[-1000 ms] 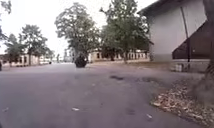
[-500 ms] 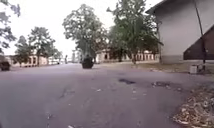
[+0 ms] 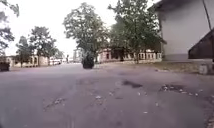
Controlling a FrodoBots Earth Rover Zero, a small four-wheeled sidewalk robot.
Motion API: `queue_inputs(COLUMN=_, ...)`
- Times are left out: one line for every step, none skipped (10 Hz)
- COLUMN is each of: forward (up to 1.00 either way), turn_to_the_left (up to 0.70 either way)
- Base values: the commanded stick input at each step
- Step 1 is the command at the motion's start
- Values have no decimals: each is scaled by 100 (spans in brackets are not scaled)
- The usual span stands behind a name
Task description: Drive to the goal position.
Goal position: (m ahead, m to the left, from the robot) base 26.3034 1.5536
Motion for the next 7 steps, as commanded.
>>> queue_inputs(forward=70, turn_to_the_left=4)
queue_inputs(forward=70, turn_to_the_left=4)
queue_inputs(forward=70, turn_to_the_left=4)
queue_inputs(forward=70, turn_to_the_left=-9)
queue_inputs(forward=70, turn_to_the_left=-31)
queue_inputs(forward=70, turn_to_the_left=-31)
queue_inputs(forward=70, turn_to_the_left=-23)
